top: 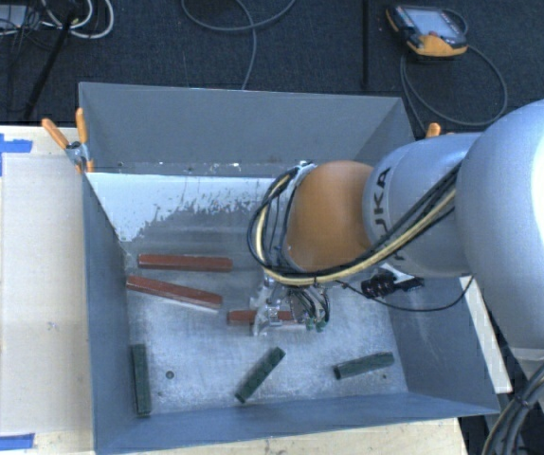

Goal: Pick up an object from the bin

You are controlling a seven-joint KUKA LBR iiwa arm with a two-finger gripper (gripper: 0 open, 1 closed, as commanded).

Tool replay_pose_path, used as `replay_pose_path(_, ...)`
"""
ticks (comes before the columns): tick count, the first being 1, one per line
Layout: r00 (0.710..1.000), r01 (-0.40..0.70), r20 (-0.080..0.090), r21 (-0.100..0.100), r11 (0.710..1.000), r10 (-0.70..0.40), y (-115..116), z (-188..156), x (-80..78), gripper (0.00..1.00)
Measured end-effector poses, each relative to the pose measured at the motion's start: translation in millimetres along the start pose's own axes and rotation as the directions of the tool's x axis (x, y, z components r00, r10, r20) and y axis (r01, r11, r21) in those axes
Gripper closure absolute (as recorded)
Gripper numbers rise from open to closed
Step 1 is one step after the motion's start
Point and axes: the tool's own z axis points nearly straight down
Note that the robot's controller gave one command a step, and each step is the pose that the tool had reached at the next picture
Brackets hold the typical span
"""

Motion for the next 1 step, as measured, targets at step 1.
replay_pose_path(1,0.999,-0.049,-0.016,0.005,0.999,0.049,6.4,-205.6,32.5,1.0)
